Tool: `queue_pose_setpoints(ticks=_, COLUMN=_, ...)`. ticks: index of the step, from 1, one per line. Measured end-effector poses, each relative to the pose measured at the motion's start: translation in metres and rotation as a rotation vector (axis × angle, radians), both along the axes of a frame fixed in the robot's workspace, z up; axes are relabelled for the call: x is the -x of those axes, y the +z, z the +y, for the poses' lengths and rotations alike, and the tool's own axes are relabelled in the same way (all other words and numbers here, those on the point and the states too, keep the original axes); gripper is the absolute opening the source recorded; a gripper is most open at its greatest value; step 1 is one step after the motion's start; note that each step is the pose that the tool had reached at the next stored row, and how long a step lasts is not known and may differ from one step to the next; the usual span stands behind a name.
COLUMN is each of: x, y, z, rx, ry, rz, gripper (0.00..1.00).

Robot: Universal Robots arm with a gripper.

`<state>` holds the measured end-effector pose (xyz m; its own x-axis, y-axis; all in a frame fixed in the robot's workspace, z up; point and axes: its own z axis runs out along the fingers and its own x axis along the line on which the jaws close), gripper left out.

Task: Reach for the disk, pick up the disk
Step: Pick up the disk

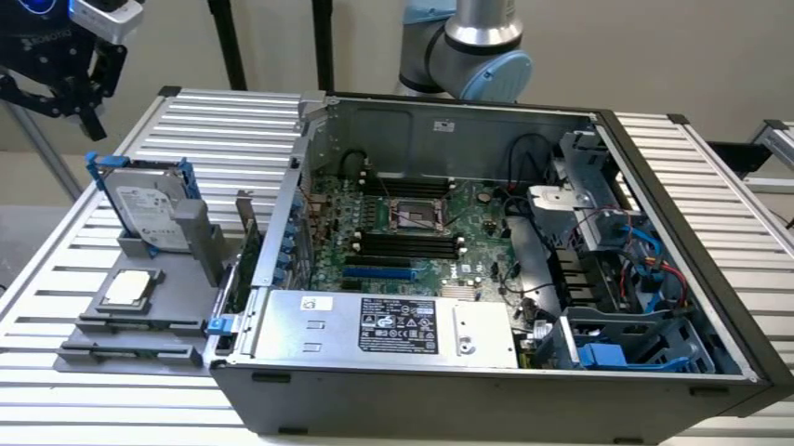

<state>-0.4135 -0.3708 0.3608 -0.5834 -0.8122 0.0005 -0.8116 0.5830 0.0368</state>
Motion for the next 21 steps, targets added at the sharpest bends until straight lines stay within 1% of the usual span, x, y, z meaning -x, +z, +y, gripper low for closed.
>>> queue_pose_setpoints(ticks=16, x=0.0000, y=0.0000, z=0.0000, rx=0.0000, ry=0.292, rz=-0.0001, gripper=0.11)
queue_pose_setpoints(ticks=21, x=-0.0001, y=0.0000, z=0.0000, rx=-0.0001, ry=0.367, rz=-0.0010, gripper=0.11)
